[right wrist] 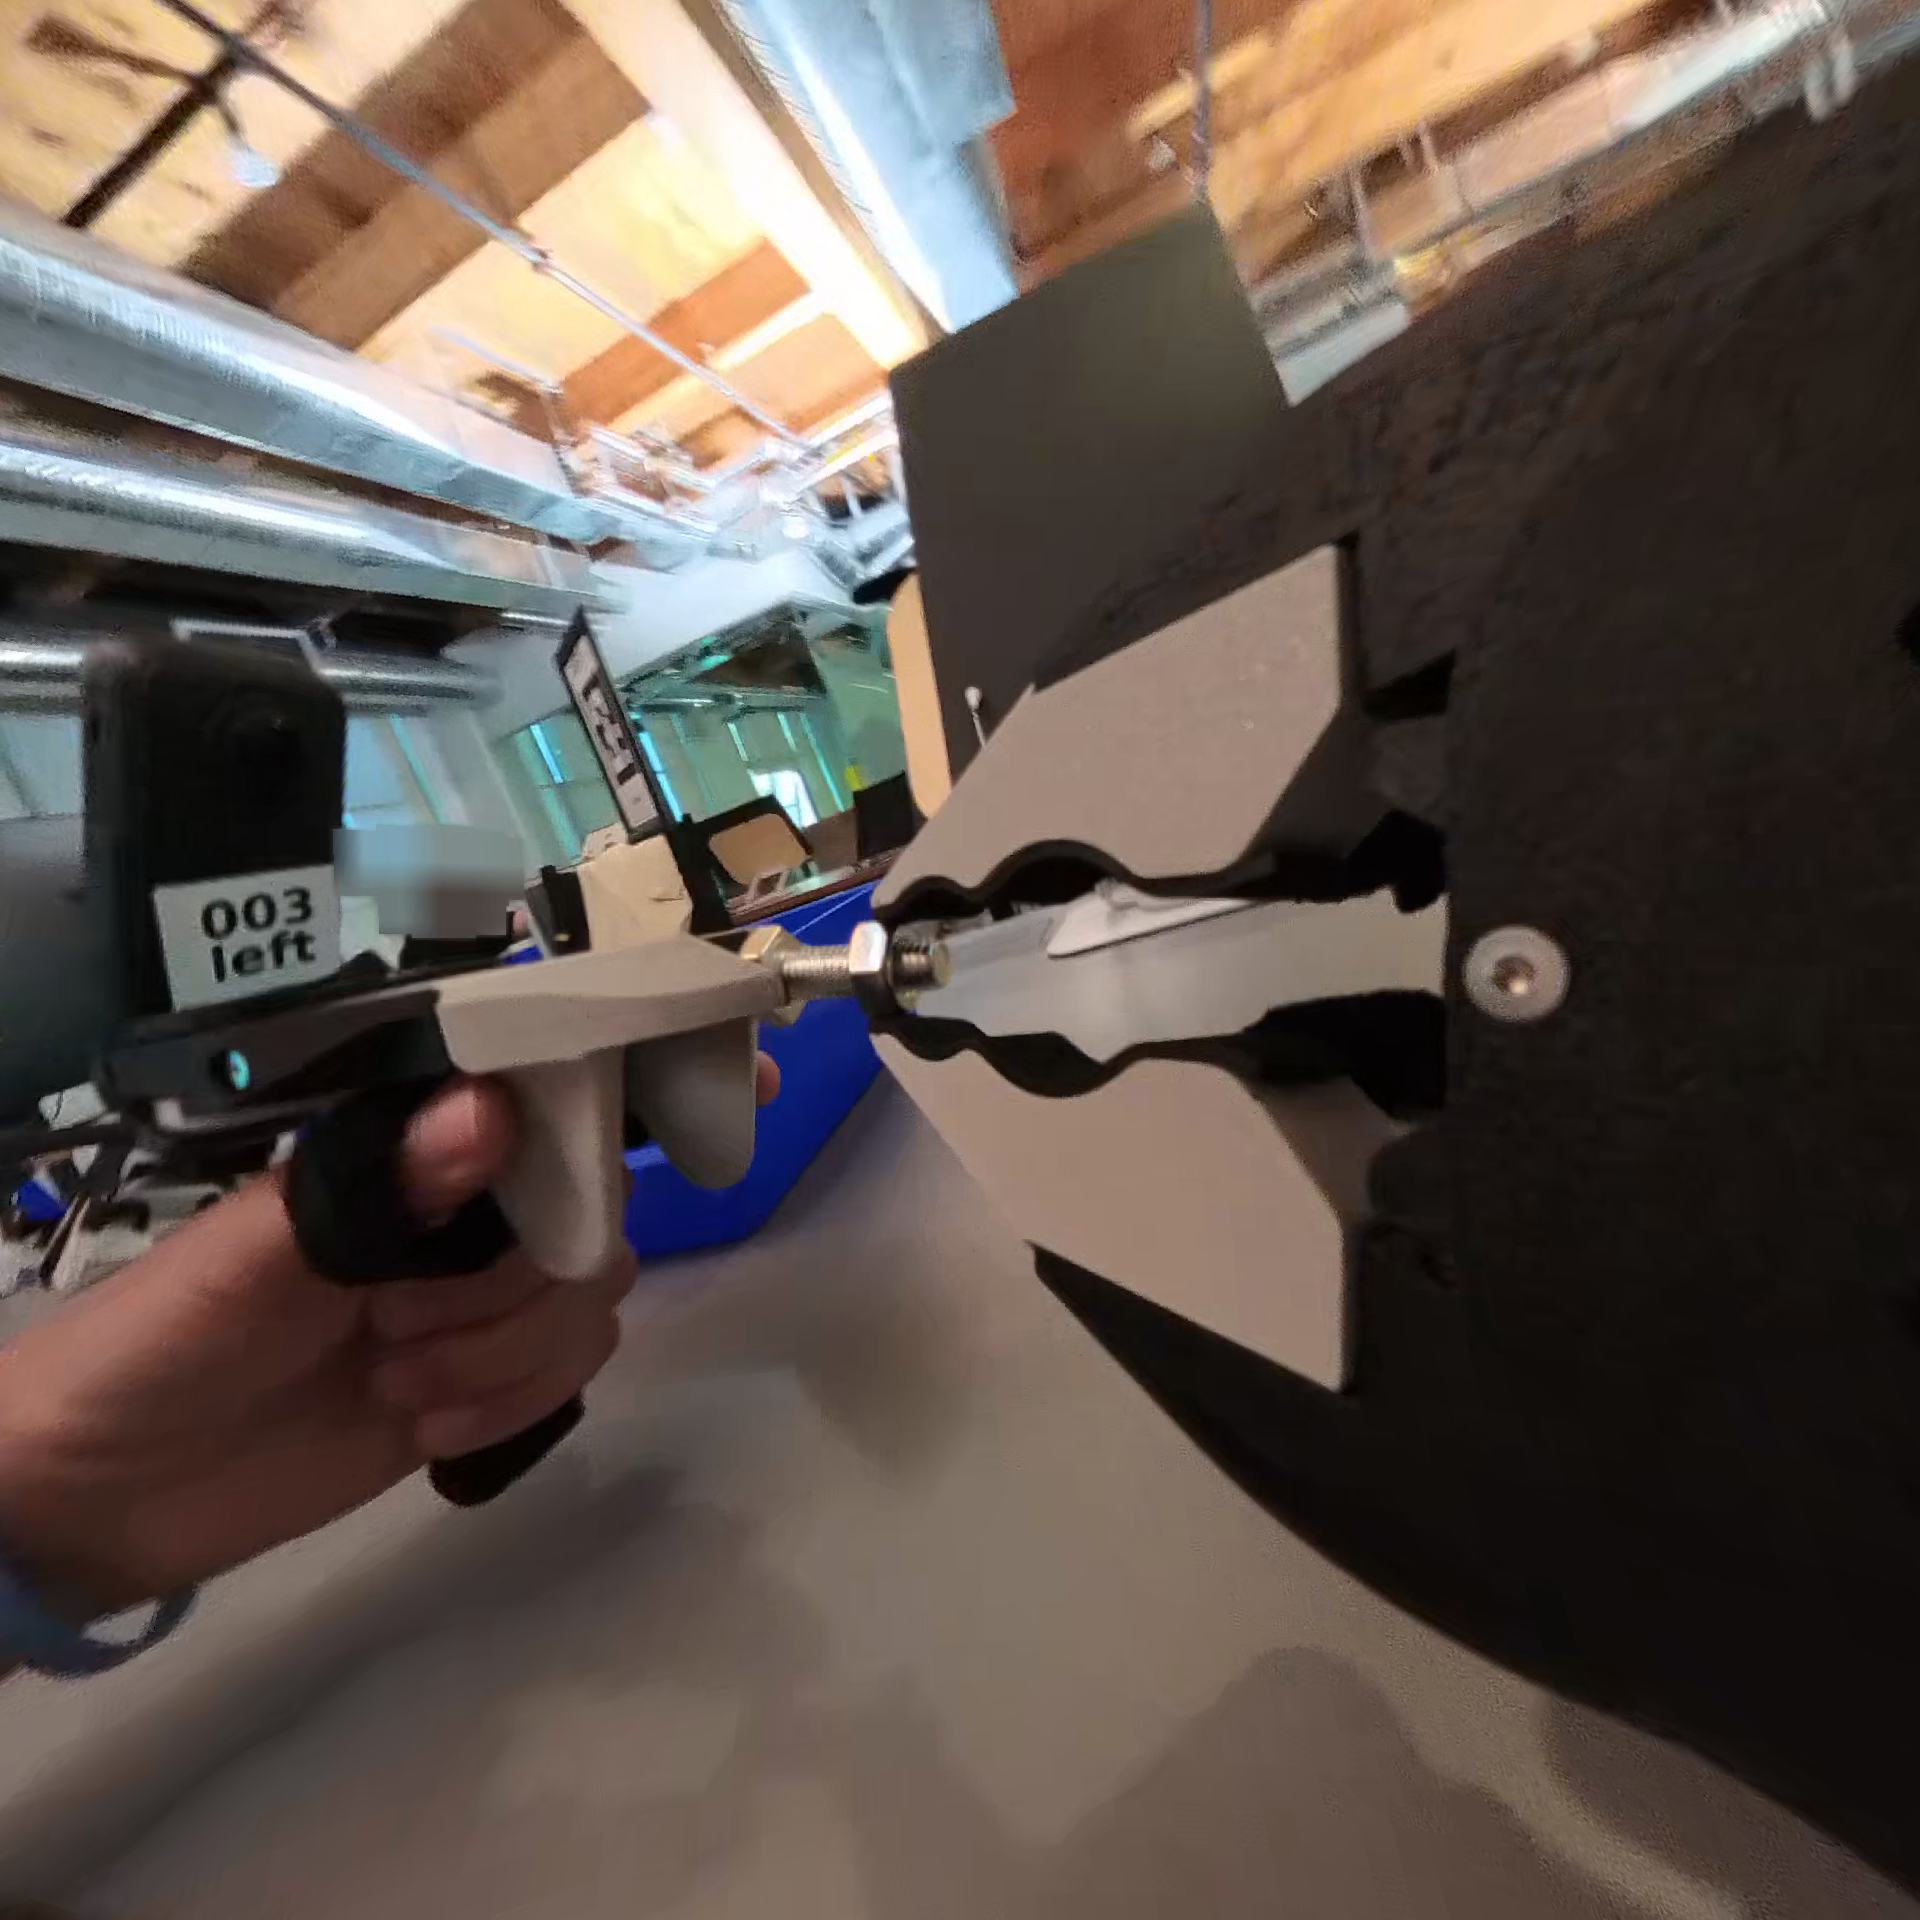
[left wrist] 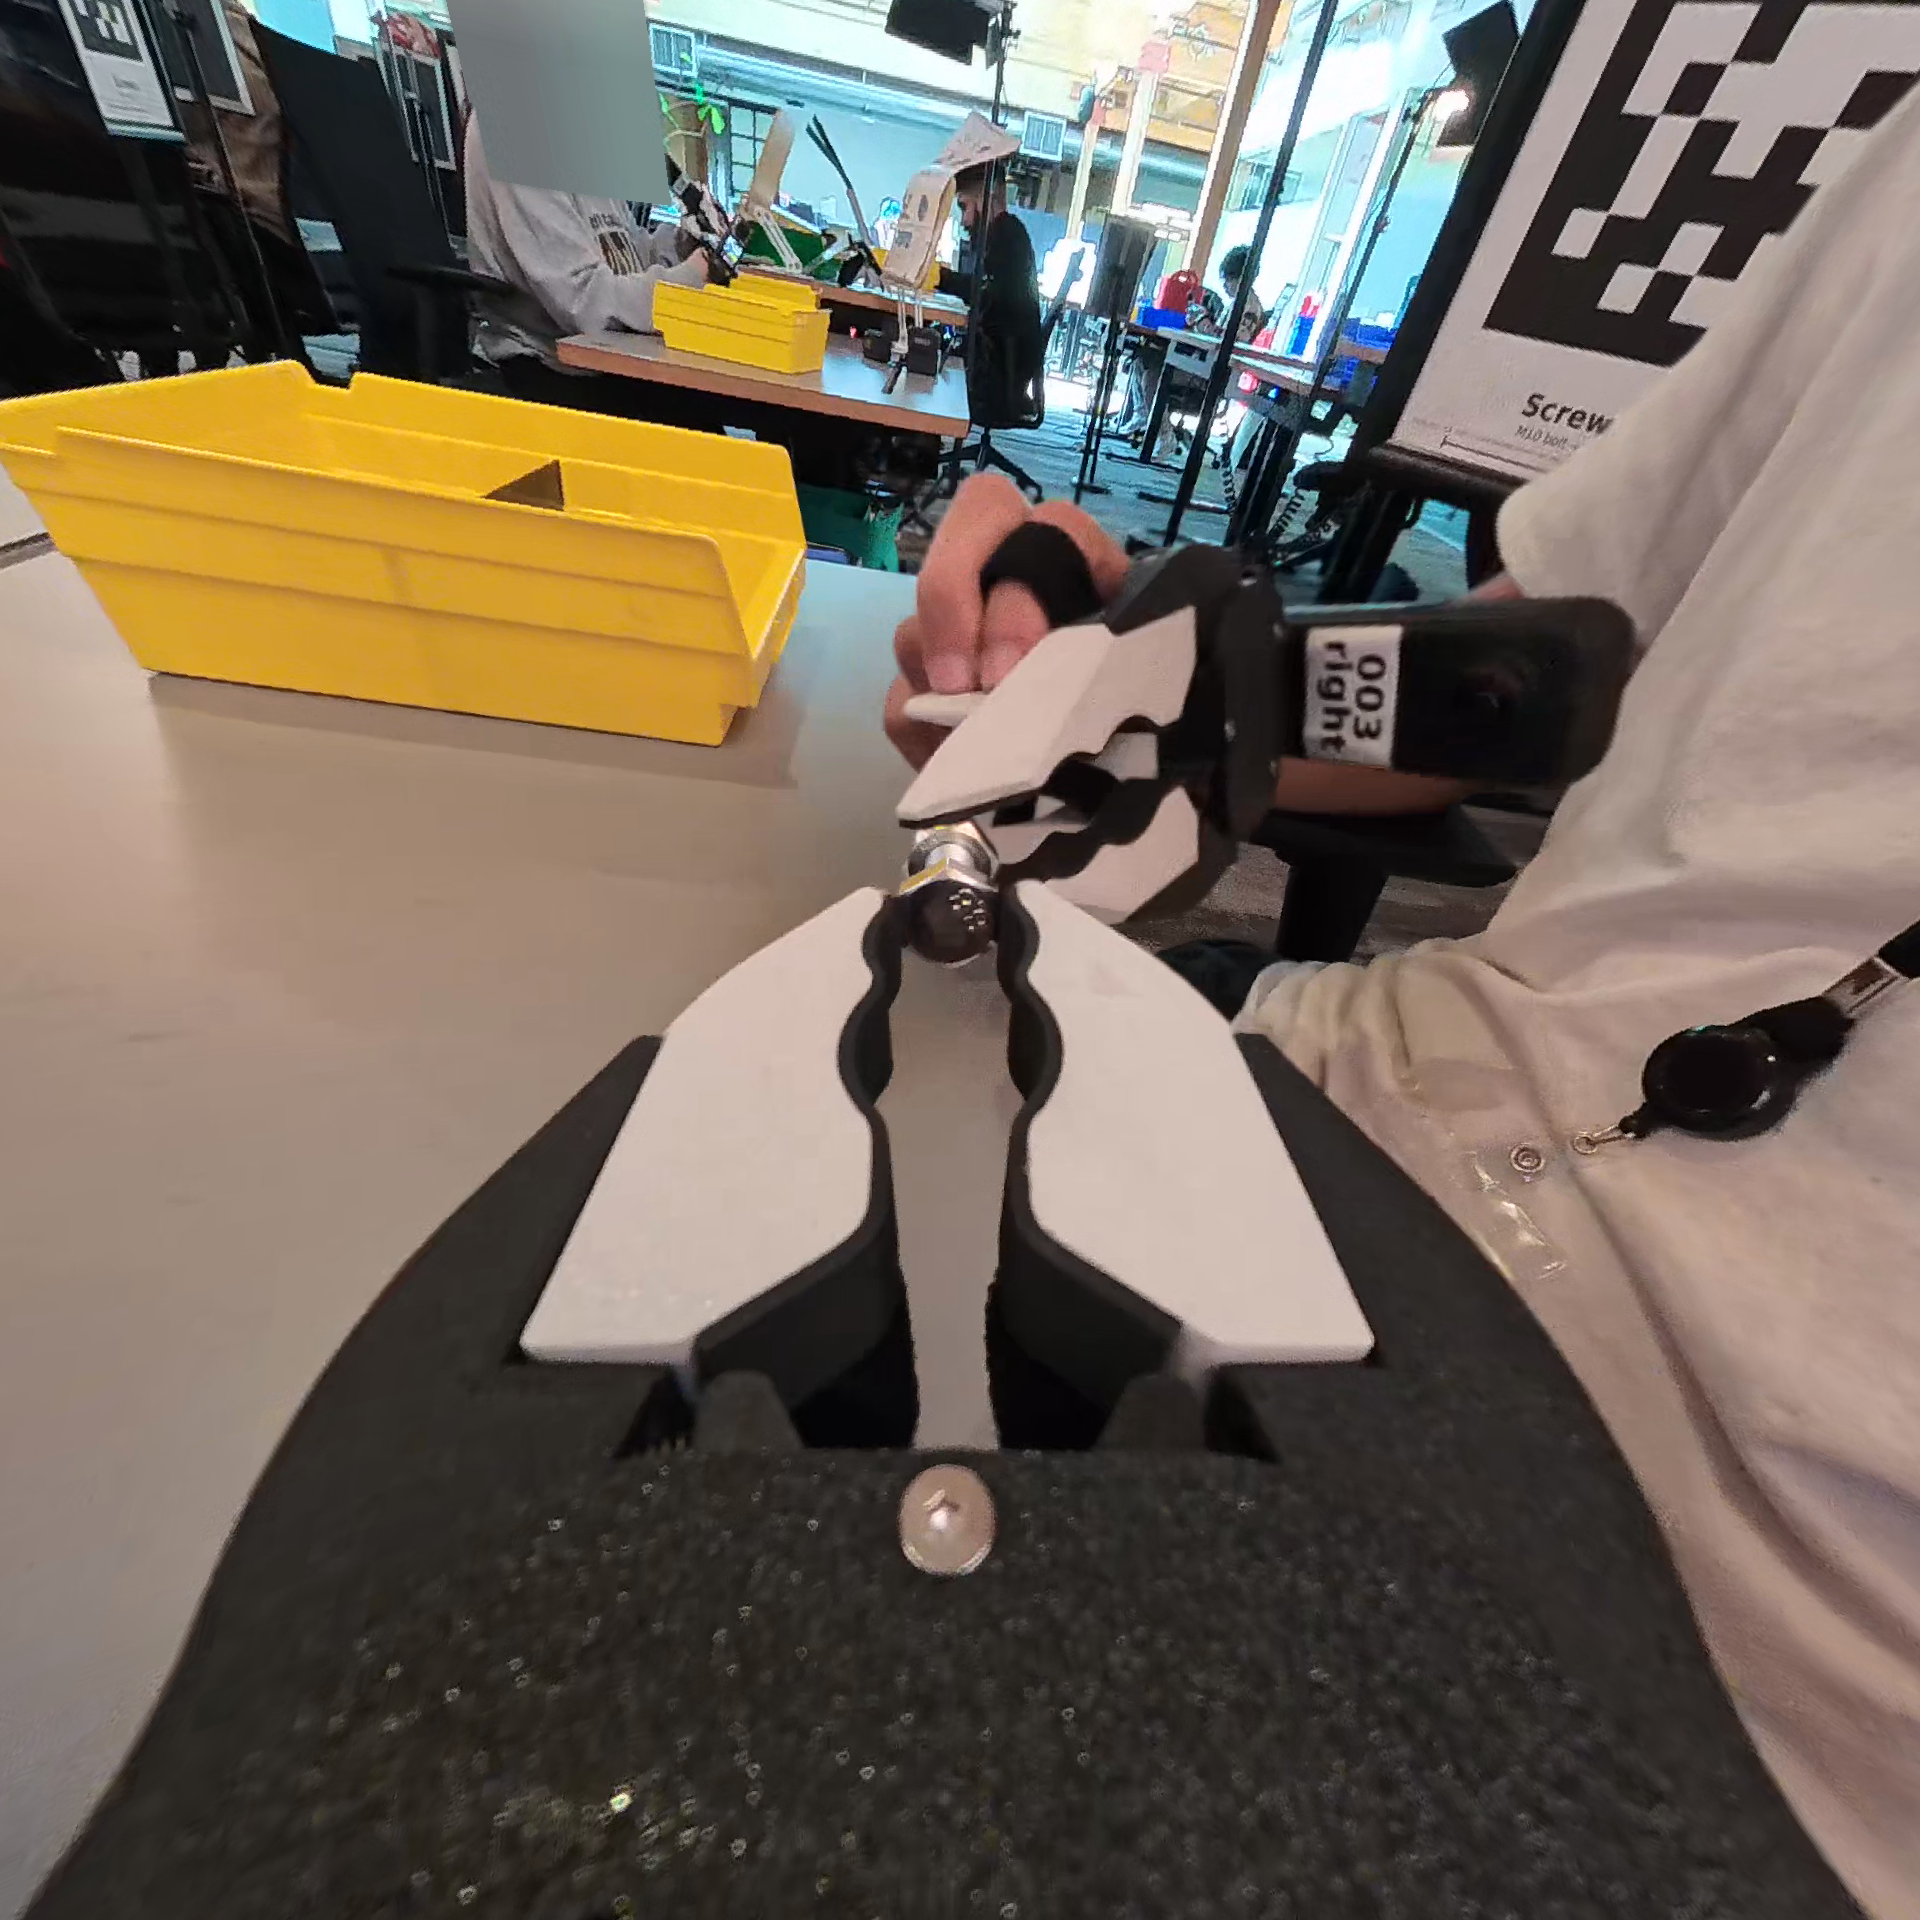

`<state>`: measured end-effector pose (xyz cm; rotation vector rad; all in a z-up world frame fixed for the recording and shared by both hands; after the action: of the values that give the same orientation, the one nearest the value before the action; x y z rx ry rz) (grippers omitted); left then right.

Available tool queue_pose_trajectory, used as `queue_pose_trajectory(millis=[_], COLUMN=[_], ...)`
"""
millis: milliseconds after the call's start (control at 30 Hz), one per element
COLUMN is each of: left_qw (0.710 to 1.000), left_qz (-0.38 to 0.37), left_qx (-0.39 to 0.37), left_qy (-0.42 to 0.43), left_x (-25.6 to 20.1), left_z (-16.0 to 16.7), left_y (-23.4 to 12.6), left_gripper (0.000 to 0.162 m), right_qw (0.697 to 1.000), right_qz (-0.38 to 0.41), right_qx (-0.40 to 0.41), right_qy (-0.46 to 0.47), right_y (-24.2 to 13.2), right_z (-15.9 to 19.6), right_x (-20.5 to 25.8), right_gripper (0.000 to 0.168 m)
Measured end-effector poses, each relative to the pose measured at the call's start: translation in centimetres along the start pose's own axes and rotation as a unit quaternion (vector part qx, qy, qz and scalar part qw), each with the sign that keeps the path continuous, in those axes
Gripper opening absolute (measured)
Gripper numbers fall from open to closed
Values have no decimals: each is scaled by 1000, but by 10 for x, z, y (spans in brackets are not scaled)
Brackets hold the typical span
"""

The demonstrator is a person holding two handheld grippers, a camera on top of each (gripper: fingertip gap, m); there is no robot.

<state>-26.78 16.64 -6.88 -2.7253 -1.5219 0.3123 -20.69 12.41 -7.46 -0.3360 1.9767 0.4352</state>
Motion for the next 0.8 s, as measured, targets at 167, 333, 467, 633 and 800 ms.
queue_pose_trajectory(millis=[167, 333, 467, 633, 800], left_qw=[999, 991, 977, 970, 969], left_qz=[-21, -34, -31, -6, 0], left_qx=[-19, -12, 8, 21, 42], left_qy=[41, 126, 210, 241, 242], left_x=[11, 16, 11, 3, 5], left_z=[-11, -16, -16, -15, -9], left_y=[2, 17, 33, 47, 54], left_gripper=[17, 18, 18, 18, 18], right_qw=[966, 733, 338, 241, 299], right_qz=[-27, -207, -376, -362, -323], right_qx=[58, 70, -22, -36, -8], right_qy=[251, 644, 863, 900, 898], right_y=[-3, -16, -28, -34, -36], right_z=[20, 38, 32, 38, 48], right_x=[-22, -21, -24, -20, -22], right_gripper=[49, 37, 37, 35, 17])
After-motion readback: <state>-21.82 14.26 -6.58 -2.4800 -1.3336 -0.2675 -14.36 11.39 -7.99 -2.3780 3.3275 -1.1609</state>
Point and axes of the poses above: each gripper's, where its closed fingertips meet, y out along the fingers, z out of its underside, x = y × z across the jaws, the point moved 4 cm from there along -y, back along the fingers, and after that the axes turned 8 degrees about z, right-handed, at the moved point
